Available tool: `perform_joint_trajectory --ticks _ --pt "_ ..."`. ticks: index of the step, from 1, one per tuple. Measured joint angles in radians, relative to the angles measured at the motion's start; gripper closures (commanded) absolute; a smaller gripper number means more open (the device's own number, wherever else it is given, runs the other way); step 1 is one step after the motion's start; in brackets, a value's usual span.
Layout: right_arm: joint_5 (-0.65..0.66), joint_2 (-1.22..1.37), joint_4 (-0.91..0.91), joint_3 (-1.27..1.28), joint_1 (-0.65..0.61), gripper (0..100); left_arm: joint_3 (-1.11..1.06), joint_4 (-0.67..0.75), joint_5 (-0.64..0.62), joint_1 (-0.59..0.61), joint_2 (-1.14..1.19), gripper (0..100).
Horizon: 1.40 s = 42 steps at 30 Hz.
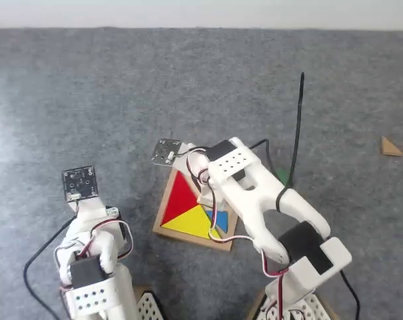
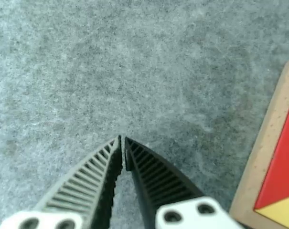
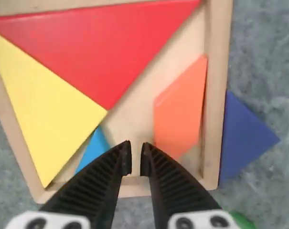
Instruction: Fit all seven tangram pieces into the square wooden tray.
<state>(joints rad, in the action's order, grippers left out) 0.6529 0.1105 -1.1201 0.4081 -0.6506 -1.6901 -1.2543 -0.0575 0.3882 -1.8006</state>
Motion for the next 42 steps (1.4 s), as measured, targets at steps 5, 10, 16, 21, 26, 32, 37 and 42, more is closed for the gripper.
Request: perform_joint_trajectory --ticks 5,10,16,21,26,32,37,42 --pt "0.002 0.005 0.028 0.0 0.012 94.6 0.0 0.0 0.0 0.0 0.0 99" --pt "0.014 0.046 0.08 0.0 0.002 94.6 0.0 0.0 0.0 0.0 0.0 99" --pt "-0.009 0.068 0.112 -0.011 -0.041 95.0 0.0 0.0 0.0 0.0 0.0 99" --pt "-0.048 0.061 0.04 -0.049 -0.043 95.0 0.0 0.0 0.0 0.0 0.0 99" --pt "-0.054 -0.074 -0.008 -0.035 -0.041 95.0 0.0 0.0 0.0 0.0 0.0 99" --pt "-0.054 -0.209 0.002 0.084 0.012 94.6 0.0 0.0 0.0 0.0 0.0 99" --pt "-0.054 -0.219 0.109 0.187 0.032 94.6 0.0 0.0 0.0 0.0 0.0 99" --pt "-0.054 -0.192 0.176 0.193 0.032 94.5 0.0 0.0 0.0 0.0 0.0 99"
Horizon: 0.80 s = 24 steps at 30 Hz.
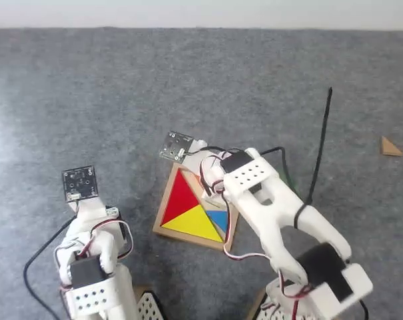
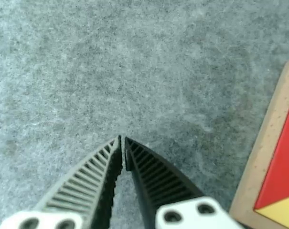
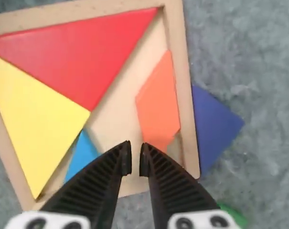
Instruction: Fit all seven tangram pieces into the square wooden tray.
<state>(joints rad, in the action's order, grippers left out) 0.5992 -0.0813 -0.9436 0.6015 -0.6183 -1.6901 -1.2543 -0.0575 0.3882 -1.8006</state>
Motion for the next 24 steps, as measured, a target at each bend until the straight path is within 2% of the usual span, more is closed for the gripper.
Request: perform_joint_trajectory --ticks 2,10,24 --pt "0.012 0.032 0.011 0.0 0.014 92.5 0.0 0.0 0.0 0.0 0.0 99" --pt "0.029 0.057 0.026 0.0 0.029 72.7 0.0 0.0 0.0 0.0 0.0 99" --pt "0.038 0.061 0.063 0.0 0.035 72.4 0.0 0.0 0.0 0.0 0.0 99"
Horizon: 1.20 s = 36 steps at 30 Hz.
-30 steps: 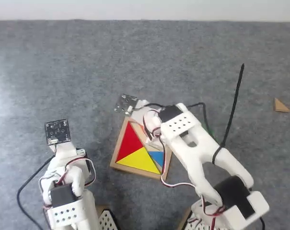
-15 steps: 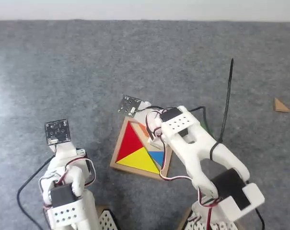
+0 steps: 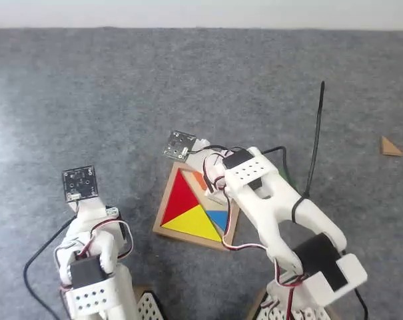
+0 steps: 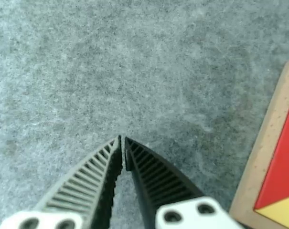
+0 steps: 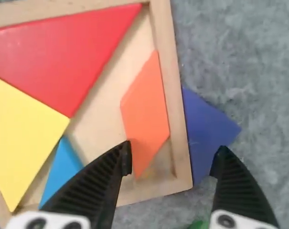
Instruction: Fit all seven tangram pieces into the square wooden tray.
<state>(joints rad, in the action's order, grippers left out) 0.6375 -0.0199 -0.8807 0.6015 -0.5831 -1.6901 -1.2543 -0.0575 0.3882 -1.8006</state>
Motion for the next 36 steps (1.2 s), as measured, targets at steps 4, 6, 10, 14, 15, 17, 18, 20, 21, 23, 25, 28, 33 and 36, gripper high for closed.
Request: perform_joint_trajectory --ticks 4,6,10,14,15,17,18,20,21,23,25,28,33,36 --pt "0.021 0.0 0.0 0.0 0.009 72.4 0.0 0.0 0.0 0.0 0.0 99" --pt "0.026 0.0 -0.003 0.0 0.009 72.4 0.0 0.0 0.0 0.0 0.0 99" --pt "0.028 0.0 -0.023 0.0 0.006 72.4 0.0 0.0 0.0 0.0 0.0 99" --pt "0.028 0.0 -0.028 0.0 0.006 72.4 0.0 0.0 0.0 0.0 0.0 99" --pt "0.028 0.0 -0.028 0.0 0.006 72.4 0.0 0.0 0.0 0.0 0.0 99" --pt "0.028 0.0 -0.032 0.0 0.006 72.4 0.0 0.0 0.0 0.0 0.0 99" --pt "0.029 0.0 -0.043 0.0 0.006 72.4 0.0 0.0 0.0 0.0 0.0 99" --pt "0.032 0.0 -0.064 0.0 0.006 72.6 0.0 0.0 0.0 0.0 0.0 99" --pt "0.032 0.0 -0.071 0.0 0.006 73.5 0.0 0.0 0.0 0.0 0.0 99" --pt "0.035 -0.018 -0.077 0.0 0.015 78.6 0.0 0.0 0.0 0.0 0.0 99" --pt "0.035 -0.074 -0.077 0.0 0.052 86.4 0.0 0.0 0.0 0.0 0.0 99" --pt "0.032 -0.155 -0.074 0.002 0.121 94.3 0.0 0.0 0.0 0.0 0.0 99" --pt "0.015 -0.169 -0.055 0.012 0.14 93.4 0.0 0.0 0.0 0.0 0.0 99" --pt "-0.026 -0.106 0.029 0.011 0.167 93.8 0.0 0.0 0.0 0.0 0.0 99"
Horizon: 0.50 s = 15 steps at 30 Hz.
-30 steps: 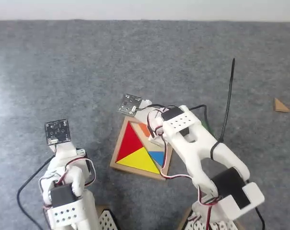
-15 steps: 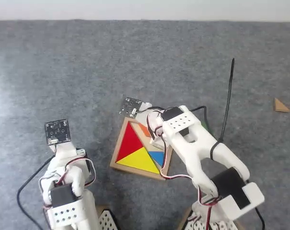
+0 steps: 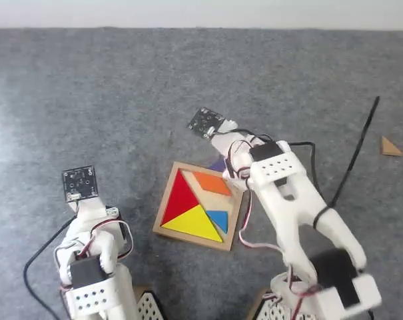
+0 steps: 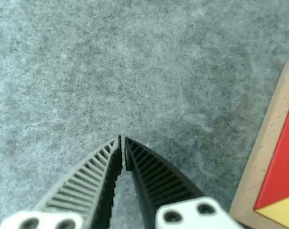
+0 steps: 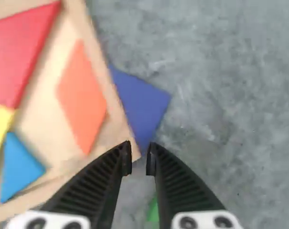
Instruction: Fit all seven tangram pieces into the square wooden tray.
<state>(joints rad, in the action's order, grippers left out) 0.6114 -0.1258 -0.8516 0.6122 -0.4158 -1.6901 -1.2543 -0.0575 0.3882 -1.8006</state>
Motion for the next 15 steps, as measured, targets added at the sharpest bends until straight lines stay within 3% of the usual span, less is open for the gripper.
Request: perform_joint_trajectory --ticks 4,15 --pt "-0.029 0.124 0.026 -0.051 0.018 99.1 0.0 0.0 0.0 0.0 0.0 99" --pt "-0.169 0.272 0.064 -0.157 -0.011 99.1 0.0 0.0 0.0 0.0 0.0 99"
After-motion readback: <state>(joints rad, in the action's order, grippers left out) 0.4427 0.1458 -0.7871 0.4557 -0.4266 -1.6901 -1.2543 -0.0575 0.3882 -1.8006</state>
